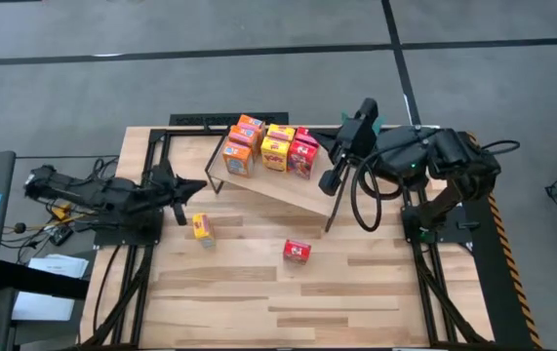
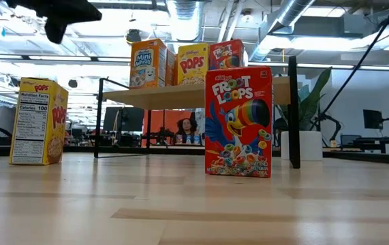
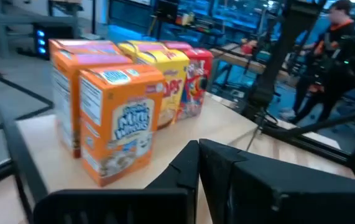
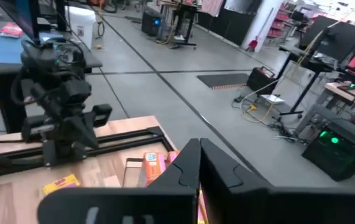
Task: Stack cereal on shelf
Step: Put the orange cereal box aligned with the other orange cereal box on the shelf
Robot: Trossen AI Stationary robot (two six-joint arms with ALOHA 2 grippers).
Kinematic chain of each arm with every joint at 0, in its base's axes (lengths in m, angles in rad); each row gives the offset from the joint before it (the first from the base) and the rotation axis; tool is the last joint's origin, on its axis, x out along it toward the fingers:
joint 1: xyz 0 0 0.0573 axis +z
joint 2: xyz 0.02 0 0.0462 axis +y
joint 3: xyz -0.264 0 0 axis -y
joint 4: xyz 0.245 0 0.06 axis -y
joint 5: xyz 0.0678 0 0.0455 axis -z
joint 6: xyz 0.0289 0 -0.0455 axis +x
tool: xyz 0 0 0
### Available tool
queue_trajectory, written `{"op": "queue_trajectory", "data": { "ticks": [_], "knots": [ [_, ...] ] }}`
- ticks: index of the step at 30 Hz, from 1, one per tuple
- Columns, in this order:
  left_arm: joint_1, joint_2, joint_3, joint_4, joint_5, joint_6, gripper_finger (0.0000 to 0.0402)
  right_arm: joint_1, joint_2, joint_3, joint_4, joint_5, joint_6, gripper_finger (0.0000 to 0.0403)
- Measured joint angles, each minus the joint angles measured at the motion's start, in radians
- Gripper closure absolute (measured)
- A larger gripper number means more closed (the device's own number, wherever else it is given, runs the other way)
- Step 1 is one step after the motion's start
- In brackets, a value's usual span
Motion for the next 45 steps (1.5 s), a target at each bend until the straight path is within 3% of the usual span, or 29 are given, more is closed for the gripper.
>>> {"op": "queue_trajectory", "data": {
  "ticks": [7,16,22,34,45],
  "knots": [
    [0.121,0.067,-0.034,0.091,0.138,0.029,0.0401,0.0,0.0,0.0,0.0,0.001,0.024,0.0396],
    [0.291,0.213,-0.034,0.165,0.344,0.064,0.0401,-0.007,0.001,0.0,-0.003,0.003,0.032,0.0373],
    [0.407,0.255,-0.034,0.228,0.445,0.094,0.0401,-0.014,0.001,0.0,-0.016,0.006,0.032,0.0391],
    [0.537,0.356,-0.034,0.265,0.531,0.119,0.0401,-0.014,0.001,0.0,-0.034,0.006,0.051,0.0367],
    [0.578,0.381,-0.034,0.255,0.523,0.151,0.0401,-0.014,0.001,-0.001,-0.06,0.005,0.067,0.039]
  ]
}}
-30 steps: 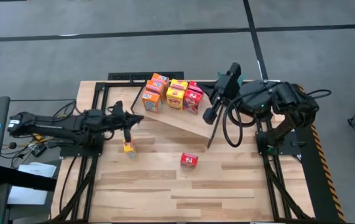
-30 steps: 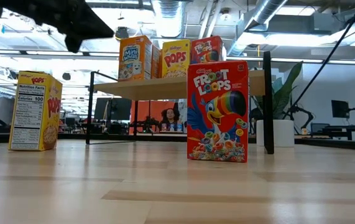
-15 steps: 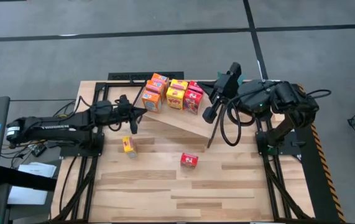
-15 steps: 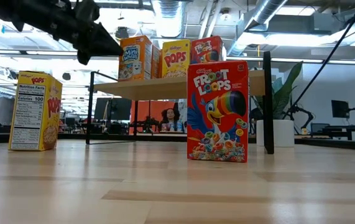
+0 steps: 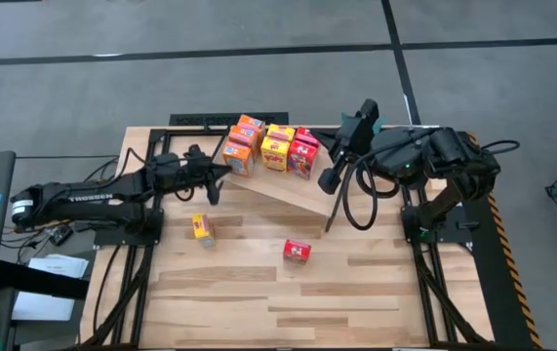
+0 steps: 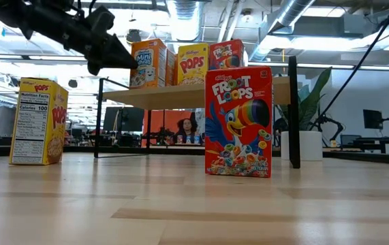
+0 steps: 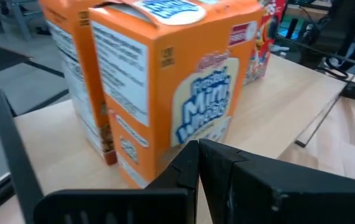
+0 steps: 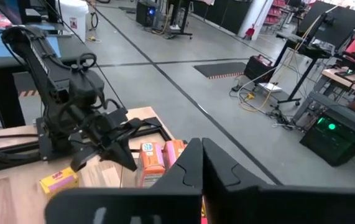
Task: Stack cereal on shelf
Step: Put the orange cereal box aligned with the other orange cereal box on the shelf
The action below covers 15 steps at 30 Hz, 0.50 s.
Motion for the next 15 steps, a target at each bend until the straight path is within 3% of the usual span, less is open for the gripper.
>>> {"op": "queue_trajectory", "data": {
  "ticks": [7,15],
  "knots": [
    [0.037,0.0,0.0,0.002,-0.006,0.011,0.0401,-0.006,0.0,0.0,-0.007,-0.003,0.012,0.0363],
    [0.042,-0.006,0.0,0.001,0.042,-0.057,0.0401,-0.006,0.0,0.0,-0.025,-0.006,0.016,0.0386]
  ]
}}
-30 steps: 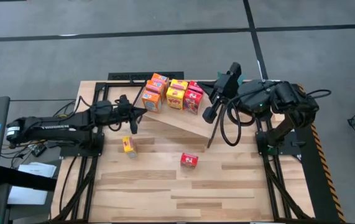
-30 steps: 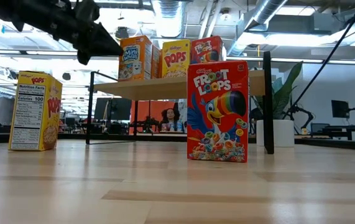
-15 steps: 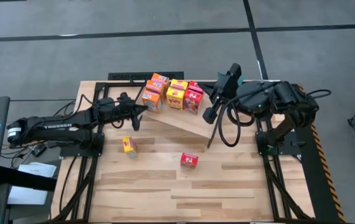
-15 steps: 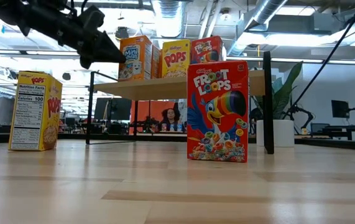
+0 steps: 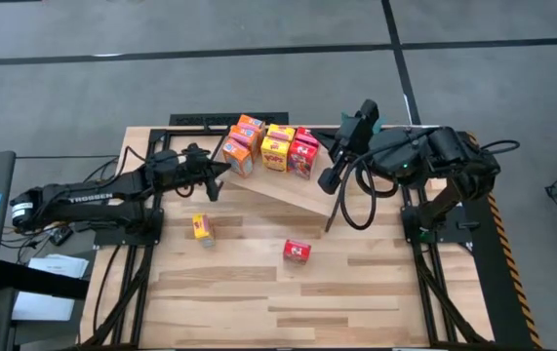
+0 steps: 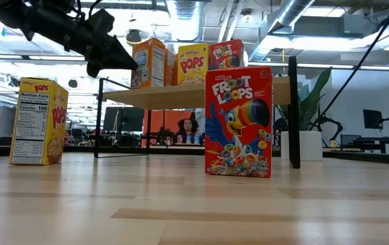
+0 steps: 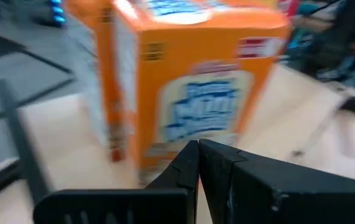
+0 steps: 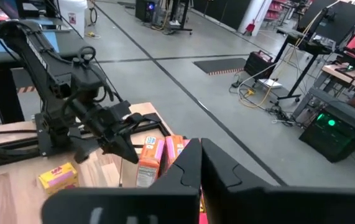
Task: Stack cereal on shelf
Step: Put the orange cereal box aligned with the other orange cereal box on the shelf
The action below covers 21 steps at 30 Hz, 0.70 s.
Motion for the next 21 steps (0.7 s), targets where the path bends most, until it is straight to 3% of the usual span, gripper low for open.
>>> {"op": "queue_trajectory", "data": {
  "ticks": [6,13,21],
  "knots": [
    [-0.09,-0.016,0.001,0.051,0.117,-0.051,0.0401,0.006,0.001,-0.01,-0.064,-0.003,0.059,0.0382],
    [-0.194,0.121,0.002,0.2,-0.077,-0.009,0.0401,0.006,0.001,-0.01,-0.074,-0.003,0.073,0.0367],
    [-0.207,0.241,0.009,0.292,-0.119,-0.012,0.0401,0.009,0.001,-0.01,-0.077,-0.003,0.074,0.039]
  ]
}}
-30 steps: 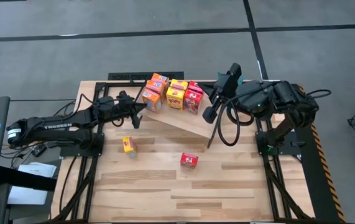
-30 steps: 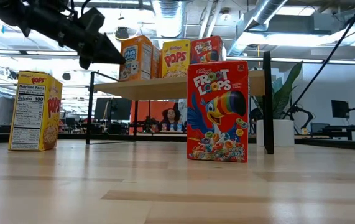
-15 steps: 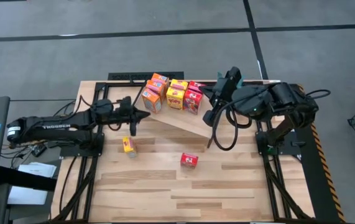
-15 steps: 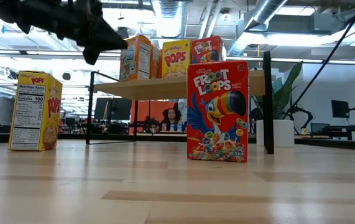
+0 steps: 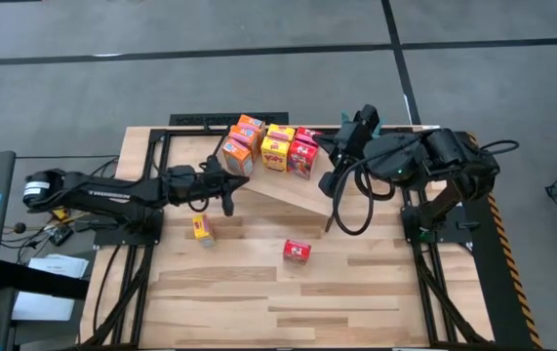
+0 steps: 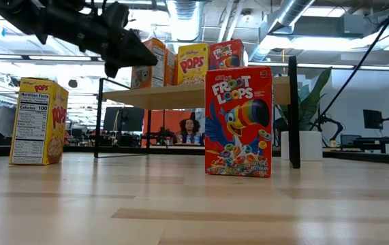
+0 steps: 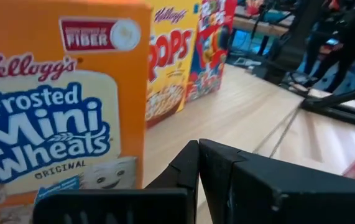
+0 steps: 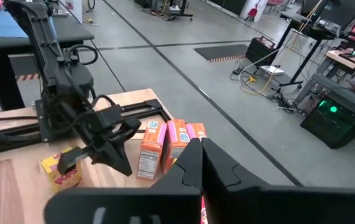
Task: Stack cereal on shelf
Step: Put the orange cereal box aligned with the other orange cereal box on the shelf
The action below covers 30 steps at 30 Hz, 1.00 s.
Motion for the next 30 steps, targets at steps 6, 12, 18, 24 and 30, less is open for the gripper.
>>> {"op": "queue_trajectory", "data": {
  "ticks": [6,12,18,24,30],
  "knots": [
    [0.0,0.027,0.001,0.017,-0.038,0.008,0.0401,0.0,0.0,0.0,0.0,-0.001,0.0,0.0369],
    [0.0,0.026,0.001,0.02,-0.063,0.023,0.0401,0.0,0.0,0.0,0.0,-0.001,0.0,0.0371],
    [0.002,0.026,0.001,0.019,-0.087,0.045,0.0401,0.0,0.0,0.0,0.0,-0.001,-0.002,0.0387],
    [0.031,0.026,0.001,0.019,-0.089,0.057,0.0401,0.0,0.0,0.0,0.0,-0.001,-0.001,0.0372],
    [0.067,0.026,0.001,0.019,-0.061,0.052,0.0401,0.0,0.0,0.0,0.0,-0.001,-0.001,0.0366]
  ]
}}
